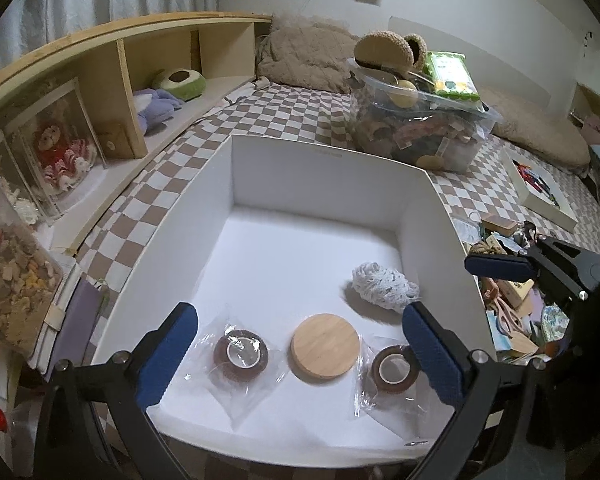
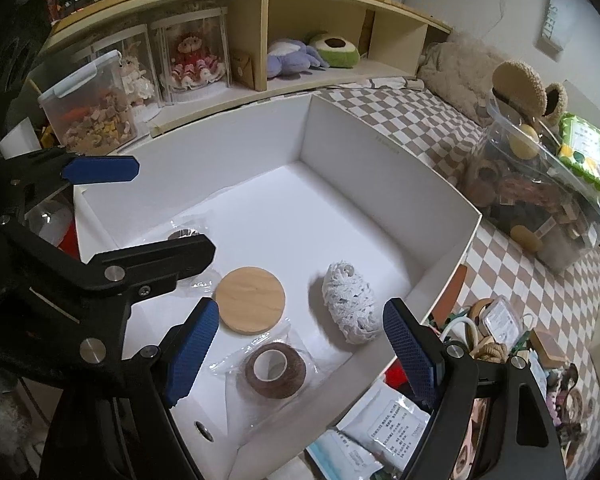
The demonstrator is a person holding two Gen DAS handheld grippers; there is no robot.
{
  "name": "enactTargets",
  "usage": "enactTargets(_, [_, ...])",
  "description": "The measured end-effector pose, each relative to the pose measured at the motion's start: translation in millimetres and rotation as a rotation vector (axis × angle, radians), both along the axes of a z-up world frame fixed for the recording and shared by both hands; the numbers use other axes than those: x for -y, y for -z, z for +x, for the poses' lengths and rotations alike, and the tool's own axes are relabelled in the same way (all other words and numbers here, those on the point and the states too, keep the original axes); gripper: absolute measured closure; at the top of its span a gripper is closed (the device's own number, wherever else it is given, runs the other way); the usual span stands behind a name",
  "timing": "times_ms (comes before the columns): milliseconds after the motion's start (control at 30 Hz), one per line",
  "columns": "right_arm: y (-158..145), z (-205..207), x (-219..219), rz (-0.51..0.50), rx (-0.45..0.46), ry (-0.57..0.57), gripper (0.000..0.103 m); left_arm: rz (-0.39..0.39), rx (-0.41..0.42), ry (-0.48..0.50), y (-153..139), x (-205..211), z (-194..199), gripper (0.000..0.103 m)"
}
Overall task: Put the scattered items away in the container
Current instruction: 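Open the left gripper to release the wooden disc and withdraw both grippers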
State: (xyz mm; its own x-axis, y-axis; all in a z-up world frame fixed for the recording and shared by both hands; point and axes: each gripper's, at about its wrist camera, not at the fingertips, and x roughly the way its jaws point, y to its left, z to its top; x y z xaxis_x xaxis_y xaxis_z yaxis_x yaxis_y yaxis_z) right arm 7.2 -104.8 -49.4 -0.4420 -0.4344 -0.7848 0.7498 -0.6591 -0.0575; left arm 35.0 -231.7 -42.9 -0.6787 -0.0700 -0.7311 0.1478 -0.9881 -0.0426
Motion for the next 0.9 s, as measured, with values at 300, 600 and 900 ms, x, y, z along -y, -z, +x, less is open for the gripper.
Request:
enactTargets(300, [-10,4,-9,-0.034,-0.048,0.025,0.000,0.004,-0.020,-0.024,-5,6,13,0.000])
enactTargets(600, [-19,7,-18,-0.072,-0.092,0.057,0.000,-0.005,-0.041,-0.037,-11,7,25,0.000])
enactTargets(900, [-21,12,-23,-0.070,-0.100,0.063,0.000,-0.014,-0.059,-0.043,-19,6,33,0.000])
